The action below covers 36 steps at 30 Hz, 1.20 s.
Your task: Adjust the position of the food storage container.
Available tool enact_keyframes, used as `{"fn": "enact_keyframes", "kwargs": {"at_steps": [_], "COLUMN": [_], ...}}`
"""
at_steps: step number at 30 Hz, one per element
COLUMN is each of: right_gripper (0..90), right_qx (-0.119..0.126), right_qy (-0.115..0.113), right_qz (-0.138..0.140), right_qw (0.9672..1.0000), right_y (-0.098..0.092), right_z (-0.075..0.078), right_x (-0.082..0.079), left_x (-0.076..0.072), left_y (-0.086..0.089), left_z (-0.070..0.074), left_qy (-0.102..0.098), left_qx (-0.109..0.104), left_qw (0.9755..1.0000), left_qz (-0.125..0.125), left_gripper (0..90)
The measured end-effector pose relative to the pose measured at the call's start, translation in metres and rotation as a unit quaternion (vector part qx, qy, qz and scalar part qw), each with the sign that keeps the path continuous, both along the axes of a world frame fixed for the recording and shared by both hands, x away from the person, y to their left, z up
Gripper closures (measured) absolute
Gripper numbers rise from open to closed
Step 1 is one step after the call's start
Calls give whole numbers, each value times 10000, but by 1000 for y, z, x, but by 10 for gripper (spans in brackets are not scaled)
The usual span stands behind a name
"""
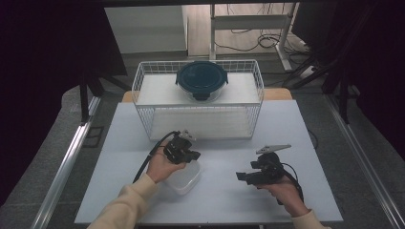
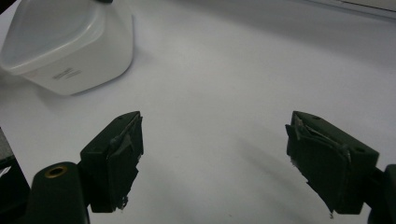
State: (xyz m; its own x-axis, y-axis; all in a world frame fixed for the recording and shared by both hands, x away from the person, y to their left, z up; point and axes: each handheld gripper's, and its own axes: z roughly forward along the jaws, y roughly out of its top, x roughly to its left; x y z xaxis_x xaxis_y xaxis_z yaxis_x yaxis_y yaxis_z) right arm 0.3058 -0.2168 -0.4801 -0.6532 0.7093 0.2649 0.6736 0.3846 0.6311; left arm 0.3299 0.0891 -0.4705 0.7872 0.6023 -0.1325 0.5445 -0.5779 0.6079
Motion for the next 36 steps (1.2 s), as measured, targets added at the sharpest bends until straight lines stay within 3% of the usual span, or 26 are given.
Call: {"fn": "enact_keyframes", "kwargs": {"at_steps": [3,5,7,9,12,15,20,24,27,36], "right_gripper": [183,183,183,183,183,183,183,183,183,183], "right_qx": [0,6,11,32,51,43,51,36,14,2], "right_qy": [-2,-8,-10,-30,-13,-16,-57,-52,-41,-16], "right_qz": [9,10,4,-23,-33,-33,-32,-40,-31,-50], "right_qw": [10000,10000,10000,10000,10000,10000,10000,10000,10000,10000], "right_y": [0,0,0,-1,-2,-3,-1,0,1,-1], "right_z": [1,1,1,2,2,2,4,4,3,1], "right_x": [0,0,-1,-1,0,1,0,0,1,2], "left_x": [-8,-13,-19,-27,-44,-62,-79,-80,-76,-55], "left_y": [2,9,25,42,72,100,127,132,129,116], "left_z": [0,3,11,17,22,15,-5,-18,-26,-33], "left_qy": [-5,-137,-234,-288,-316,-295,-51,154,244,429], "left_qx": [23,2,-280,-451,-669,-614,-519,-450,-354,-476], "left_qw": [10000,9999,9989,9970,9922,9871,9812,9787,9790,9791], "left_qz": [-66,57,311,565,1008,1452,1857,1999,1992,1933], "left_gripper": [900,900,900,900,900,900,900,900,900,900]}}
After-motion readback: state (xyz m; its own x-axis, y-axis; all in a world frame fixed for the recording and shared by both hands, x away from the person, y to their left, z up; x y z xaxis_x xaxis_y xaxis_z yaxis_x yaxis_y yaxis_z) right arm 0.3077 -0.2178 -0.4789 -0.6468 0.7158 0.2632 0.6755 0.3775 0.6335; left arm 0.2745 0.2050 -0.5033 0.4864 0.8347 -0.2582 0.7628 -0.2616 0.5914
